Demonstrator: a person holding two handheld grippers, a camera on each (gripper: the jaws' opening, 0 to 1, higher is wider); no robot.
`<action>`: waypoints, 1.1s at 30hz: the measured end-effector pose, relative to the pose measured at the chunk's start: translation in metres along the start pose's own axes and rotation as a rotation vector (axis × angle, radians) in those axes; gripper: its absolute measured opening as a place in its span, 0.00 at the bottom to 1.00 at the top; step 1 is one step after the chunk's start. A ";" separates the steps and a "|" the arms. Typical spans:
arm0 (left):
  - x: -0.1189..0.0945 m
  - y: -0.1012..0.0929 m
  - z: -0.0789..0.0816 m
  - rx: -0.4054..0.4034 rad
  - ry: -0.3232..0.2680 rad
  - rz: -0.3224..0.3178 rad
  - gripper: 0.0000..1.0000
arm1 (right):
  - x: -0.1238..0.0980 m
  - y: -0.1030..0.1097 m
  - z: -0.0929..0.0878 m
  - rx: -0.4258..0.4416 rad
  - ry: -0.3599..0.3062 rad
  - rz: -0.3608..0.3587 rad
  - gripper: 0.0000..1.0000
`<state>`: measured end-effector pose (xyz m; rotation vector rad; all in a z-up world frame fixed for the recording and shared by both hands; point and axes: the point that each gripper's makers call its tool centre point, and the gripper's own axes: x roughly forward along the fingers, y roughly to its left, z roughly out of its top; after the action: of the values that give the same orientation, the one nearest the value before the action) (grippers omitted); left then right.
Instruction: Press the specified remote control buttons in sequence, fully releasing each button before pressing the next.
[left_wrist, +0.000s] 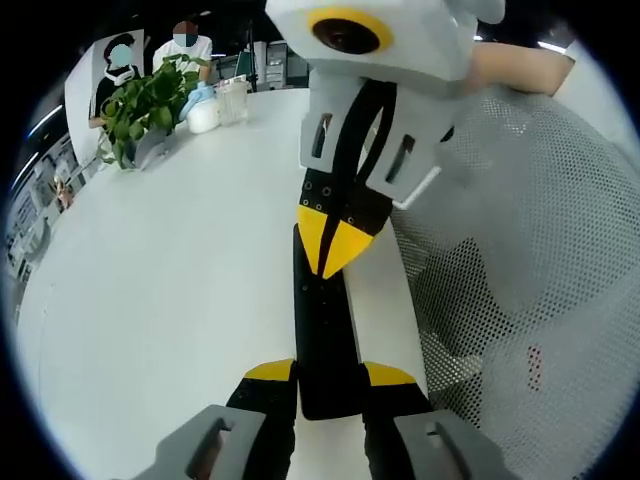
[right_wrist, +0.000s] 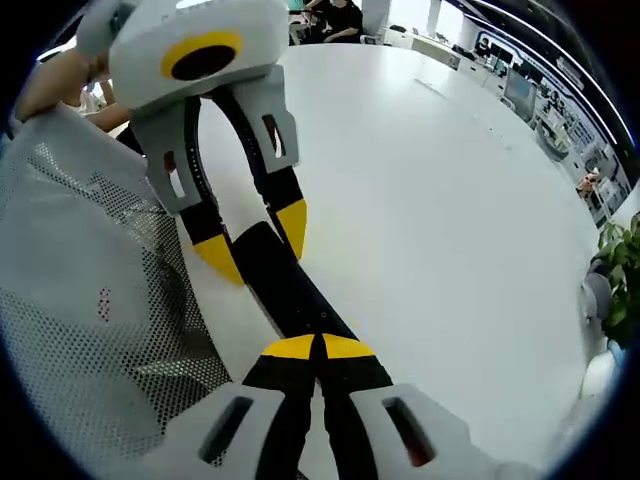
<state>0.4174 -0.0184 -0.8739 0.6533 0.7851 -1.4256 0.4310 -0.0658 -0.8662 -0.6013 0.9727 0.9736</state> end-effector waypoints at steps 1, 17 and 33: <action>0.000 0.000 0.000 0.000 -0.001 0.000 0.24 | 0.000 0.000 0.000 0.010 -0.005 0.003 0.00; 0.000 0.000 0.000 -0.004 -0.004 0.001 0.24 | 0.000 -0.005 0.004 0.044 -0.032 -0.003 0.00; 0.001 0.000 0.001 -0.001 -0.003 0.000 0.25 | 0.001 -0.008 0.003 0.050 -0.024 -0.013 0.00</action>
<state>0.4175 -0.0196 -0.8739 0.6505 0.7838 -1.4257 0.4393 -0.0665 -0.8662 -0.5518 0.9678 0.9404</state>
